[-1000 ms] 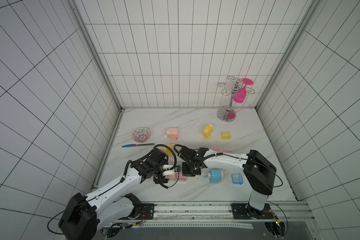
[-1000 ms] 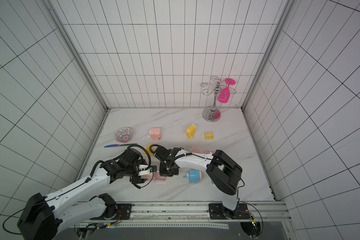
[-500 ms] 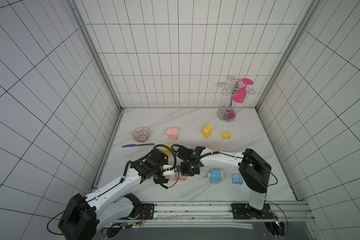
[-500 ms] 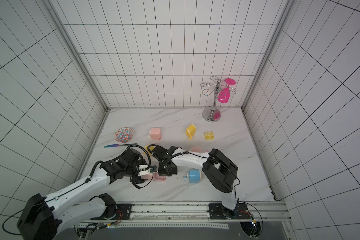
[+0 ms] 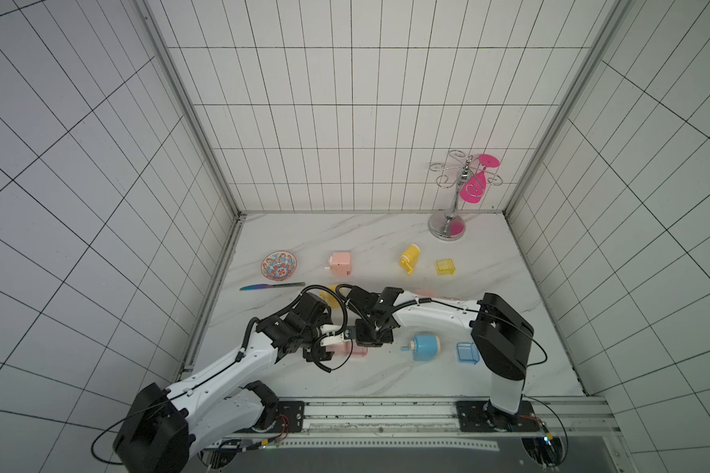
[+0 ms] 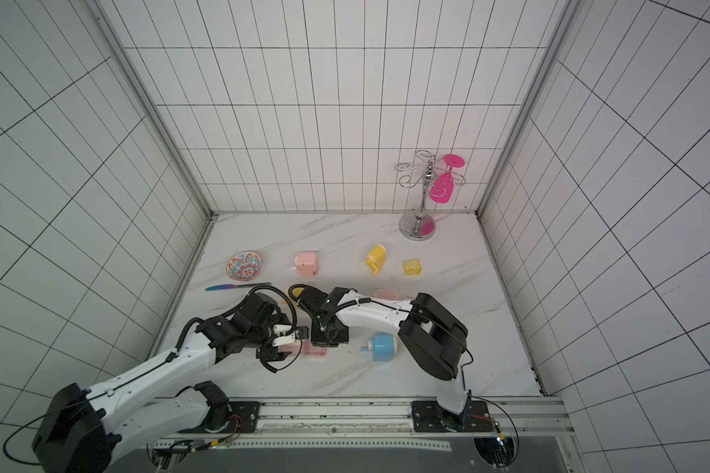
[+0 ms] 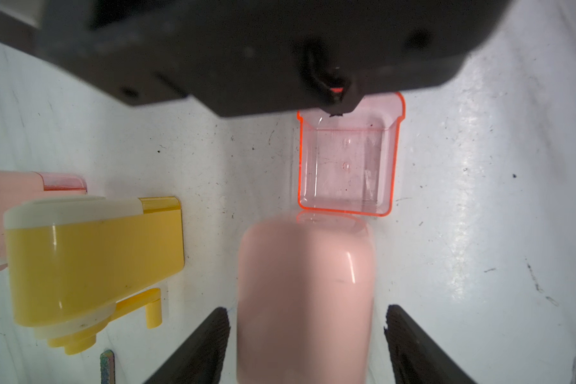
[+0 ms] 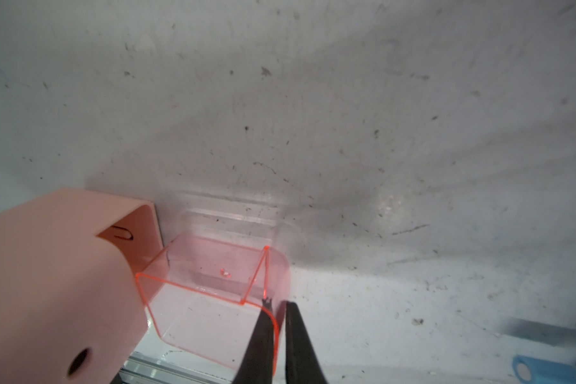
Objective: Put the tray back into the pencil sharpener
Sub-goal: Close the container of the pencil sharpener.
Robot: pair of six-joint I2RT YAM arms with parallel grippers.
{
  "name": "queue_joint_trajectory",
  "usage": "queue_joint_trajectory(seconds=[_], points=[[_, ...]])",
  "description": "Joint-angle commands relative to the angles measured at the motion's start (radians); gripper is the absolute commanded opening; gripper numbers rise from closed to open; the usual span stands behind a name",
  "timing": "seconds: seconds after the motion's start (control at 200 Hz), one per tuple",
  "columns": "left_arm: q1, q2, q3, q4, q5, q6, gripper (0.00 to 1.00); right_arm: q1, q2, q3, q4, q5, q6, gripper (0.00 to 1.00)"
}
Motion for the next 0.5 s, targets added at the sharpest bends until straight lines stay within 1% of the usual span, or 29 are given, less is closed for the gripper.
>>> queue_joint_trajectory(seconds=[0.0, 0.28, 0.495], points=[[0.003, -0.012, -0.007, 0.014, 0.020, 0.009, 0.77, 0.010, 0.004, 0.036, -0.037, 0.022, 0.010, 0.13], [0.003, -0.016, -0.009, 0.017, 0.020, 0.010, 0.77, 0.014, 0.009, 0.052, -0.035, 0.021, 0.012, 0.13], [0.004, -0.018, -0.011, 0.016, 0.020, 0.009, 0.77, 0.016, 0.012, 0.038, -0.015, 0.011, 0.029, 0.10]])
